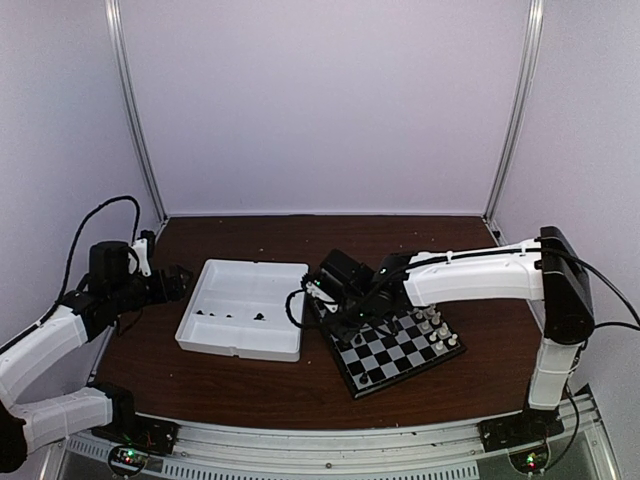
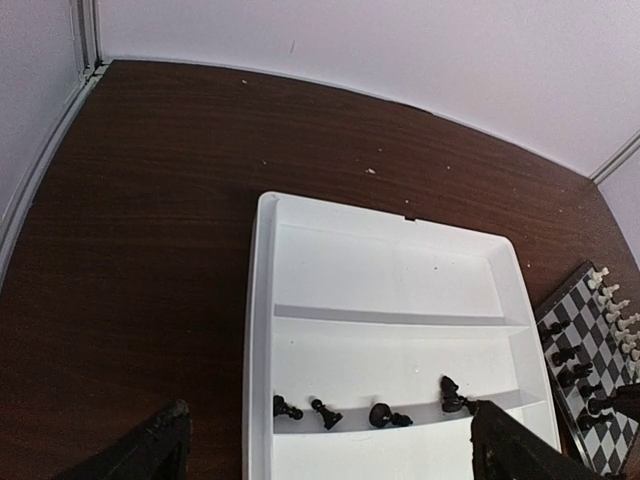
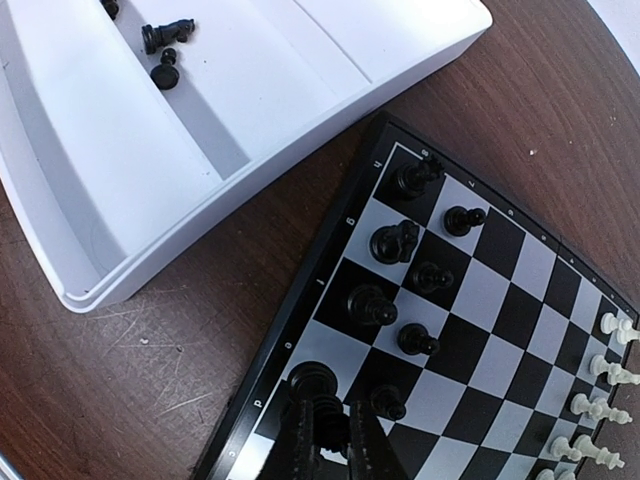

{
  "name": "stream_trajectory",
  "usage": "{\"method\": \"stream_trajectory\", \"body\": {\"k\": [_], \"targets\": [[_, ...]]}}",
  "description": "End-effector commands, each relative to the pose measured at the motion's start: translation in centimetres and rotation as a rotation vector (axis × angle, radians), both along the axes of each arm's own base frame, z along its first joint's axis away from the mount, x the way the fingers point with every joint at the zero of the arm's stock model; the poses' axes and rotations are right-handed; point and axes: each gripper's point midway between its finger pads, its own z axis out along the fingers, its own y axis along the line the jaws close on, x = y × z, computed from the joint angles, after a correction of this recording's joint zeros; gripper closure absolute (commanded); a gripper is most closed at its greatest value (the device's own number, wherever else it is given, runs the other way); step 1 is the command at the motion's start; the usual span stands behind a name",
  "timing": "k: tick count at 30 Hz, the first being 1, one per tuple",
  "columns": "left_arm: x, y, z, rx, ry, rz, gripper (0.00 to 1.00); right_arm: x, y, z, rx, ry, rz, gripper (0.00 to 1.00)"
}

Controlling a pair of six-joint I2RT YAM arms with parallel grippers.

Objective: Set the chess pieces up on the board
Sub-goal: Place the chess piece on the chessboard.

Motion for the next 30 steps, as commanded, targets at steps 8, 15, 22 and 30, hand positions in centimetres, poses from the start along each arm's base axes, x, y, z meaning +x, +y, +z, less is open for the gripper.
{"method": "stream_trajectory", "body": {"k": [8, 15, 22, 30], "targets": [[-0.3, -0.3, -0.2, -0.006, 0.001, -0.016, 0.02, 0.7, 0.5, -0.7, -0.047, -0.045, 0.001, 0.94], [-0.3, -0.4, -0.2, -0.006, 0.009, -0.018, 0.02, 0.9, 0.5, -1.3, -0.063, -0.047, 0.006, 0.94], [-0.4, -0.3, -0.4, -0.005, 0.014, -0.018, 0.02, 1.0, 0.5, -1.7, -0.074, -0.049, 0.006, 0.91], [-0.4, -0.3, -0.5, -0.002, 0.018, -0.020, 0.02, 1.2, 0.5, -1.8, -0.082, -0.057, 0.002, 0.89]]}}
